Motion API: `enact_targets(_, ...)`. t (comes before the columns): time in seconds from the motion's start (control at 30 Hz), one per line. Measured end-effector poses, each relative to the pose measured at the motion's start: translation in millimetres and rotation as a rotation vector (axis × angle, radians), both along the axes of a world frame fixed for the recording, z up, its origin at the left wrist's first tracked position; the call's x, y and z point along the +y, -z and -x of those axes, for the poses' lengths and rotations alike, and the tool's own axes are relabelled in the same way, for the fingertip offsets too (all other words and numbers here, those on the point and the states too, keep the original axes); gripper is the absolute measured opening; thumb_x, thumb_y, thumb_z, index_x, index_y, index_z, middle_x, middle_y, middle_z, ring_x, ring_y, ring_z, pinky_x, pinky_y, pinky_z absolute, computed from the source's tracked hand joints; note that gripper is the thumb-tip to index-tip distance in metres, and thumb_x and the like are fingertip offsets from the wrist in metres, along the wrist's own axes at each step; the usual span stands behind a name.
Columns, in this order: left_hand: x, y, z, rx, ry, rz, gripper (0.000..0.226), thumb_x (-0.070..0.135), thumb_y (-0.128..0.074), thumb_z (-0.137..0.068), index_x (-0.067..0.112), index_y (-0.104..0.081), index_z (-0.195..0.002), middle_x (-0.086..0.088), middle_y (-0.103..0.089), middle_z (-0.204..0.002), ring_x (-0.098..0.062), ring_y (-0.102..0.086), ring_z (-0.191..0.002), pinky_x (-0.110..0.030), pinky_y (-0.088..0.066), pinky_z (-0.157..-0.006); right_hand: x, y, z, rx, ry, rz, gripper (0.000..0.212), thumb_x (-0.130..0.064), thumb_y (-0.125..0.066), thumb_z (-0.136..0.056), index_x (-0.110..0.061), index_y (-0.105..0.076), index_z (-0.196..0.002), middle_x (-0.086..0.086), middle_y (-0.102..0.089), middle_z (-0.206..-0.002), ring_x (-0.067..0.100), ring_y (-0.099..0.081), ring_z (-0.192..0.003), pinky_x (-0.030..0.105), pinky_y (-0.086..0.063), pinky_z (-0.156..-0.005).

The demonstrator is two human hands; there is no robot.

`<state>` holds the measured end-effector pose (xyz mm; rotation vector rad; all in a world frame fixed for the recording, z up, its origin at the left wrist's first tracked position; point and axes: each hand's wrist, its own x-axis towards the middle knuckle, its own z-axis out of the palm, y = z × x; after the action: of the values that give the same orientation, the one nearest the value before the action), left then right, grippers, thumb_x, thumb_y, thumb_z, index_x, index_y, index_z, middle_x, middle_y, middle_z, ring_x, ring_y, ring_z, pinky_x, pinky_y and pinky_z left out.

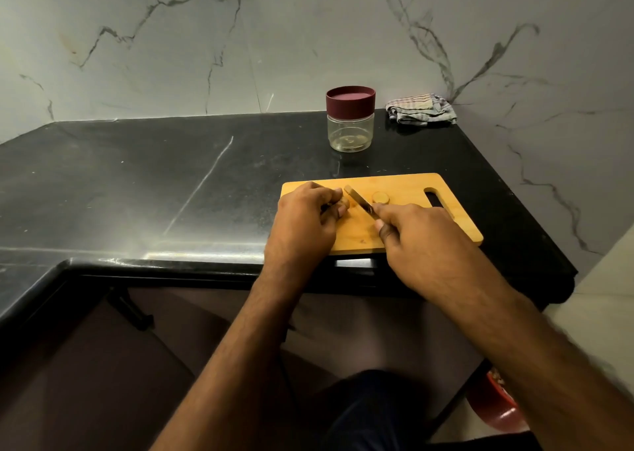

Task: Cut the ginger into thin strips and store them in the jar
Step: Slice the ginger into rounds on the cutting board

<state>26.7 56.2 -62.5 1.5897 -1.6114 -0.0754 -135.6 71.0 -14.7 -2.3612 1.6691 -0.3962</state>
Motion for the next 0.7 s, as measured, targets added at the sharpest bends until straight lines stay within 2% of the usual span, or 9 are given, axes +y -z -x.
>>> enact_targets(0.1, 0, 0, 0, 0.008, -0.001, 0.005, 0.027, 0.020, -0.070, -0.093, 0.011, -0.073, -0.118, 0.002, -0.070, -0.115, -0.005, -0.062, -0.095, -0.012, -0.049, -0.086, -2, 3, -2, 0.018, 0.015, 0.014, 0.040, -0.031, -0.037, -0.102, -0.034, -0.040, -0.142, 0.001, -0.059, -0.107, 0.015, -0.054, -0.092, 0.027, -0.046, -0.070)
enact_targets(0.27, 0, 1, 0, 0.014, -0.001, 0.006, 0.025, 0.020, -0.071, -0.094, 0.013, -0.074, -0.117, 0.004, -0.070, -0.114, -0.001, -0.059, -0.090, -0.001, -0.044, -0.077, -9, -6, 7, 0.002, 0.094, 0.103, 0.037, -0.032, -0.037, -0.102, -0.031, -0.044, -0.138, 0.003, -0.059, -0.114, 0.016, -0.050, -0.096, 0.032, -0.047, -0.079)
enact_targets(0.4, 0, 0, 0, 0.015, -0.003, 0.001, 0.025, 0.021, -0.071, -0.094, 0.013, -0.074, -0.117, 0.004, -0.069, -0.114, -0.002, -0.059, -0.091, -0.001, -0.043, -0.076, -8, -9, 6, -0.003, 0.060, 0.090, 0.039, -0.033, -0.037, -0.102, -0.032, -0.041, -0.141, 0.004, -0.058, -0.119, 0.021, -0.053, -0.108, 0.035, -0.048, -0.086)
enact_targets(0.5, 0, 1, 0, 0.011, -0.005, 0.012, 0.024, 0.022, -0.071, -0.093, 0.013, -0.074, -0.116, 0.003, -0.070, -0.114, -0.004, -0.062, -0.093, -0.005, -0.045, -0.079, -6, -5, 3, -0.007, 0.056, 0.065, 0.041, -0.032, -0.037, -0.102, -0.033, -0.038, -0.143, 0.004, -0.058, -0.116, 0.022, -0.052, -0.108, 0.035, -0.048, -0.085)
enact_targets(0.6, 1, 0, 0, 0.012, 0.000, 0.015, 0.027, 0.022, -0.071, -0.093, 0.012, -0.073, -0.119, 0.002, -0.070, -0.114, -0.006, -0.063, -0.096, -0.015, -0.049, -0.086, -2, 3, 0, -0.043, 0.018, 0.083, 0.041, -0.032, -0.037, -0.102, -0.035, -0.038, -0.143, 0.001, -0.060, -0.114, 0.015, -0.052, -0.098, 0.030, -0.047, -0.078)
enact_targets(0.7, 1, 0, 0, 0.008, 0.010, 0.015, 0.027, 0.021, -0.070, -0.094, 0.012, -0.073, -0.119, 0.002, -0.069, -0.114, -0.007, -0.063, -0.097, -0.016, -0.051, -0.087, -2, 8, -3, -0.062, -0.010, 0.062, 0.041, -0.032, -0.038, -0.102, -0.035, -0.039, -0.143, 0.000, -0.061, -0.113, 0.012, -0.051, -0.094, 0.027, -0.047, -0.075)
